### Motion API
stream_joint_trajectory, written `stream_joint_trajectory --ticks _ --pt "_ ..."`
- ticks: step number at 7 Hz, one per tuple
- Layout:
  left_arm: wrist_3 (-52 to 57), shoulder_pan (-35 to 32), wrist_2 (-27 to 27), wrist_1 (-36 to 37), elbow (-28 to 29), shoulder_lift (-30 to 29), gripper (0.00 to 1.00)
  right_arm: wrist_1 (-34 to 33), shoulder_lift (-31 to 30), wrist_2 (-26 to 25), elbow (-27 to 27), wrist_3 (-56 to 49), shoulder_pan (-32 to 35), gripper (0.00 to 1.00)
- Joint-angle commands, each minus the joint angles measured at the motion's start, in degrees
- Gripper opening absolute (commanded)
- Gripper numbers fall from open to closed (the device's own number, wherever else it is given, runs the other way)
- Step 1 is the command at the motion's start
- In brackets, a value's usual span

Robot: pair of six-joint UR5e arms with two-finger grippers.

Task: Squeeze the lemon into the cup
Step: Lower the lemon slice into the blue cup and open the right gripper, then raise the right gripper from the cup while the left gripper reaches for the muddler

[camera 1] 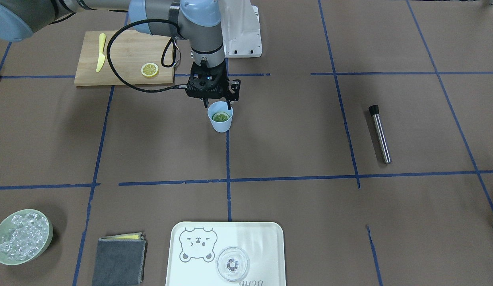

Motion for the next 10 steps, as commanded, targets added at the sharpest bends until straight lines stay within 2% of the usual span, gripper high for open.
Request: stream_joint_trajectory --ticks 1,2,3,4,5,6,7,8,9,10 --pt "-0.1 0.0 -0.1 0.0 0.0 0.0 1.0 0.0 0.2 0.0 0.3 0.0 0.0 0.79" --pt "0.0 0.1 -0.3 -0.1 0.2 -0.1 1.0 -0.8 -0.8 0.6 4.1 -0.2 1.3 0.87" --pt "-0.3 2.6 -0.2 -2.7 0.8 -0.2 1.0 -0.9 -7.2 0.8 11.1 -0.4 2.8 1.0" --pt "-0.6 6.4 0.0 -6.2 0.7 -0.2 1.0 -0.8 -14.2 4.1 17.1 -1.3 6.0 1.0" --pt "-13.0 10.2 0.3 -7.5 0.4 -0.7 1.0 -0.7 -19.3 7.9 20.6 -6.1 9.8 1.0" --pt "-22.8 15.9 2.5 -13.0 0.3 -0.8 1.0 -0.3 -25.4 8.6 23.5 -13.4 12.2 1.0" --pt "-31.9 18.8 3.9 -16.7 0.7 -0.8 0.96 -0.2 -29.1 9.3 23.8 -19.6 15.0 1.0" --pt "-40.8 24.1 6.2 -16.9 0.4 -2.7 0.96 -0.2 -30.7 9.4 23.4 -25.7 17.7 1.0" --pt "-48.5 29.4 13.3 -17.0 0.7 -4.4 0.96 -0.2 -31.9 9.4 23.3 -27.7 18.4 1.0" --pt "-50.0 32.7 16.1 -17.0 1.8 -5.3 0.96 -0.2 -31.9 9.3 23.3 -27.7 18.4 1.0"
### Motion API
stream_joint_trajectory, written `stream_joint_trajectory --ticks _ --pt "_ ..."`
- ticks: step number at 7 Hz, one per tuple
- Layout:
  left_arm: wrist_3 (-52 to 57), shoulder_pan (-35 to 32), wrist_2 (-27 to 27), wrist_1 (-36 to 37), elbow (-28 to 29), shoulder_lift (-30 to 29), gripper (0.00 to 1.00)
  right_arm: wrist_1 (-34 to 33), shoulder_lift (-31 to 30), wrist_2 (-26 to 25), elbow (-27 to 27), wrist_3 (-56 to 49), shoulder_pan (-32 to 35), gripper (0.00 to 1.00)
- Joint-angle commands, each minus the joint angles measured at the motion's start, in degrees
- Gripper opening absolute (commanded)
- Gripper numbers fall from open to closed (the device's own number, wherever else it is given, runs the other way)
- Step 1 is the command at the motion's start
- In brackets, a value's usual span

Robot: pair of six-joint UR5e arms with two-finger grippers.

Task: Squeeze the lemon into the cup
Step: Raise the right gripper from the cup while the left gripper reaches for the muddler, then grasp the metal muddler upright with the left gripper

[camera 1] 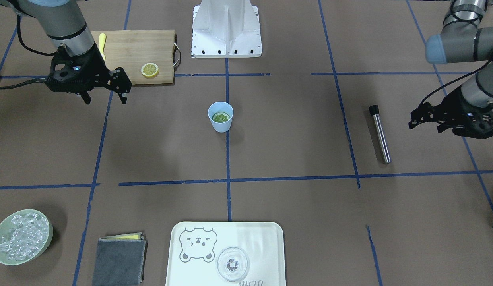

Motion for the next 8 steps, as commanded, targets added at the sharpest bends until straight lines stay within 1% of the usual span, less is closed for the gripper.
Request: stream_joint_trajectory --ticks 1,2,3,4,5,6,7,8 --pt "-4.9 5.3 4.9 -0.2 3.7 -3.1 0.96 0.0 -0.9 0.0 -0.1 -1.7 0.6 1.0" --pt "-4.9 5.5 5.1 -0.1 6.6 -5.9 0.94 0.0 -0.9 -0.1 -0.4 -1.6 0.6 1.0" --pt "-4.4 6.5 5.1 -0.2 8.3 -6.5 0.88 0.0 -0.9 -0.1 -0.4 -1.4 0.6 1.0" --pt "-4.0 6.9 5.2 -0.3 9.0 -6.7 0.69 0.0 -0.8 -0.1 -0.4 -1.4 0.6 1.0" --pt "-4.0 7.0 5.1 -0.4 9.1 -6.7 0.62 0.0 -0.8 -0.1 -0.4 -1.4 0.6 1.0" --pt "-3.9 7.6 5.1 -0.4 9.7 -6.9 0.5 0.0 -0.8 0.0 -0.4 -1.3 0.6 1.0" --pt "-2.7 7.7 5.1 -0.2 9.4 -7.1 0.0 0.0 -0.7 0.0 -0.4 -1.1 0.6 1.0" --pt "-1.8 7.7 5.1 -0.1 9.2 -7.1 0.0 0.0 -0.7 0.0 -0.4 -1.1 0.6 1.0"
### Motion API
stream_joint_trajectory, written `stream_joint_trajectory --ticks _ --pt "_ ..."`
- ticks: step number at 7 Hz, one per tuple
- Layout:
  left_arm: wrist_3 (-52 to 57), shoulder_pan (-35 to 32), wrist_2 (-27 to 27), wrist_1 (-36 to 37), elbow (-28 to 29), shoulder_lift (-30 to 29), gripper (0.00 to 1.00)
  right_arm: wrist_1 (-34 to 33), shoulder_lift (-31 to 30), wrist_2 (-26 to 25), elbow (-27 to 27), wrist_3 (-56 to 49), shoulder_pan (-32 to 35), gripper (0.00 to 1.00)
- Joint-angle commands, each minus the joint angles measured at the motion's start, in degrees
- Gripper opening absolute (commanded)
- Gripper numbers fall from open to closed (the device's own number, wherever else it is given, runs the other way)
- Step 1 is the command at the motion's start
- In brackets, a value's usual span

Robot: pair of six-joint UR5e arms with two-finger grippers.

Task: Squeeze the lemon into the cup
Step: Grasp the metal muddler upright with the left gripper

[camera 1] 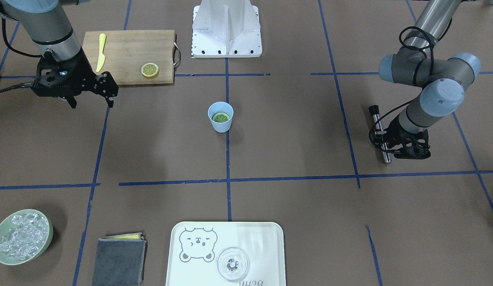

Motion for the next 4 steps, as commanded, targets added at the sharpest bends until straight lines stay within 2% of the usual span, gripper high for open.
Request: stream_joint_trajectory --ticks 1,3,4 --pt "1.0 -0.1 -0.6 0.1 -2.2 -0.1 0.0 0.0 0.2 0.0 -0.1 0.2 0.0 1.0" --pt "0.9 -0.9 -0.3 1.9 -10.7 0.2 0.0 0.0 0.4 0.0 -0.1 0.3 -0.1 1.0" --pt "0.2 -1.4 -0.2 6.5 -16.7 -0.4 0.0 0.0 0.4 -0.1 -0.1 0.3 -0.1 1.0"
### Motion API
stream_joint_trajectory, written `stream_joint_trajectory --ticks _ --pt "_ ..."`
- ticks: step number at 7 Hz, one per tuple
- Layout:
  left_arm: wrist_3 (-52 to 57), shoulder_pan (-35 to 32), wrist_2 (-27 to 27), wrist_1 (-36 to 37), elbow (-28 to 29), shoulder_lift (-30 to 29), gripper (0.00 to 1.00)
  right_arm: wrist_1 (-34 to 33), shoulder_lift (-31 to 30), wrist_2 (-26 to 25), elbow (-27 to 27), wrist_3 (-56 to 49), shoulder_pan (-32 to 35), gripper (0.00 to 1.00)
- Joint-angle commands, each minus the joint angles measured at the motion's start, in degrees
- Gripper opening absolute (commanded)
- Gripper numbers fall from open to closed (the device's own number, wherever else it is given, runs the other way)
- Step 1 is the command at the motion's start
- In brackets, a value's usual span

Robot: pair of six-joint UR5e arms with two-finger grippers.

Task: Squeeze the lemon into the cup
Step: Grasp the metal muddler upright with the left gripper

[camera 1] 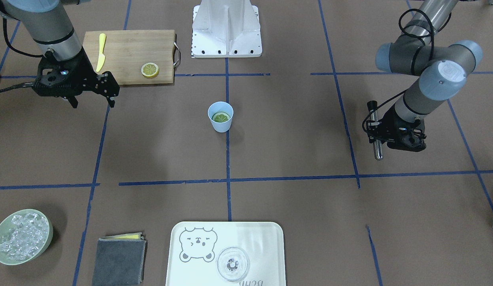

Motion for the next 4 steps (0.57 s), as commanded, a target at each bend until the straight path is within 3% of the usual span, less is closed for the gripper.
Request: stream_joint_trajectory --ticks 1,2,3,4 --pt "-2.3 -1.1 0.4 8.6 -11.9 -4.8 0.0 0.0 0.0 0.0 0.1 -0.2 0.5 1.0" --pt "-13.7 -0.6 3.5 8.6 -16.5 -7.6 0.0 0.0 -0.1 0.3 0.1 -0.2 0.9 1.0" --pt "-18.7 5.6 9.9 8.7 -19.3 -11.6 0.0 0.0 -0.3 0.5 0.1 -0.5 1.7 1.0" --pt "-25.9 13.4 21.2 8.8 -19.6 -16.7 0.0 0.0 -0.7 0.8 0.0 -1.0 2.5 1.0"
